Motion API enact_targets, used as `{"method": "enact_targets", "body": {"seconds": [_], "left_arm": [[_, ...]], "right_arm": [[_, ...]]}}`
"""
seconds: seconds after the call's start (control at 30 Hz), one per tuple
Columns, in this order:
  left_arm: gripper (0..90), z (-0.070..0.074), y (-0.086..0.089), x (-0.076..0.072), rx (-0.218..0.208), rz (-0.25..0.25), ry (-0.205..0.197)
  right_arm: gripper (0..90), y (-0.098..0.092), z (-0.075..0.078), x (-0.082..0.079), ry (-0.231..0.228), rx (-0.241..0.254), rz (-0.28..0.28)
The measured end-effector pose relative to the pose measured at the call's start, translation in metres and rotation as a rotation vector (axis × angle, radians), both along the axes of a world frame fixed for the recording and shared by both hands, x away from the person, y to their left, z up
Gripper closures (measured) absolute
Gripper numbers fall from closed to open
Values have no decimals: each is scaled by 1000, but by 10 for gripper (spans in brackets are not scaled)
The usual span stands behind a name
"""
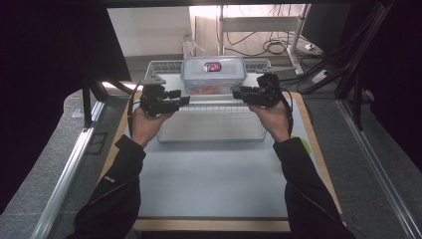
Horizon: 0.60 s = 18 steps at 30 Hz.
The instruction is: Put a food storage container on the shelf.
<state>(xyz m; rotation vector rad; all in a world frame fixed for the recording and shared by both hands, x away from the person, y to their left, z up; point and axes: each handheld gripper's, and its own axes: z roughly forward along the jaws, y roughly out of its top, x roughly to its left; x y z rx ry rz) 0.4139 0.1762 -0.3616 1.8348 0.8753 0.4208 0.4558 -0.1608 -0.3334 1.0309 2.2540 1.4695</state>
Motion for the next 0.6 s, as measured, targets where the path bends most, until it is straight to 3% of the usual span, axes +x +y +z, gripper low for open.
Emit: {"method": "enact_targets", "body": {"seconds": [0.23,0.43,0.6], "left_arm": [[270,-10,-2,-22,30,-35,-5],[180,-22,-6,-41,64,-83,-6],[115,-33,-8,-56,76,-90,-14]], "right_arm": [[400,-2,-8,-17,-22,-30,28],[299,-6,-18,-33,-48,-44,38],[219,-10,-29,-46,-72,-60,44]]}}
